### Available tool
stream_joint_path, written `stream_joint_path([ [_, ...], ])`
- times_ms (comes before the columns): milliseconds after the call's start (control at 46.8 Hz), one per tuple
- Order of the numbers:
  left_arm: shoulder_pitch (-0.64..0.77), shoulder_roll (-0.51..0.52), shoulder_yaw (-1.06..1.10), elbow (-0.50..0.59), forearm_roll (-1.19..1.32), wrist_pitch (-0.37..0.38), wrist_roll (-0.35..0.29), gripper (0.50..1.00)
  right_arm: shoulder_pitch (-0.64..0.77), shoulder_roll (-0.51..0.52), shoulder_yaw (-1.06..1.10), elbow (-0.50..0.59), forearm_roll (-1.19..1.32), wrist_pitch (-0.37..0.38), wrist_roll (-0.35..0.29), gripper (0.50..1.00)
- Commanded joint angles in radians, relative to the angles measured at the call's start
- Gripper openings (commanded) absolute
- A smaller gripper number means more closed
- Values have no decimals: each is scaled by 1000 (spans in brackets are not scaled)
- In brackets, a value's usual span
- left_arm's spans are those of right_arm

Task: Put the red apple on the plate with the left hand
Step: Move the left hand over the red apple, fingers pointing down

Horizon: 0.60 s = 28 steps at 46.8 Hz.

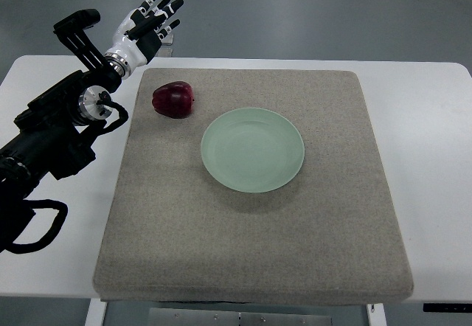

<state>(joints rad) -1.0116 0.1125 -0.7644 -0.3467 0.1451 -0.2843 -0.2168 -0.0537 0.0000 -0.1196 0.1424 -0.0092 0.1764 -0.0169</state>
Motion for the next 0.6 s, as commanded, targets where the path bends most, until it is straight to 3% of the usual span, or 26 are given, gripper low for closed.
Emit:
stream_joint_path([
  [0, -10, 10, 5, 0, 92, -1, 2, 992, 0, 0, 0, 0, 0, 0, 0, 964],
  [192, -59, 45, 69, -14, 278, -15, 2, 992, 0, 0, 0, -1, 0, 0, 0, 964],
  [577, -82, 233, 353, -251, 594, -15, 11, 990, 0, 0, 0, 0, 0, 0, 0, 964],
])
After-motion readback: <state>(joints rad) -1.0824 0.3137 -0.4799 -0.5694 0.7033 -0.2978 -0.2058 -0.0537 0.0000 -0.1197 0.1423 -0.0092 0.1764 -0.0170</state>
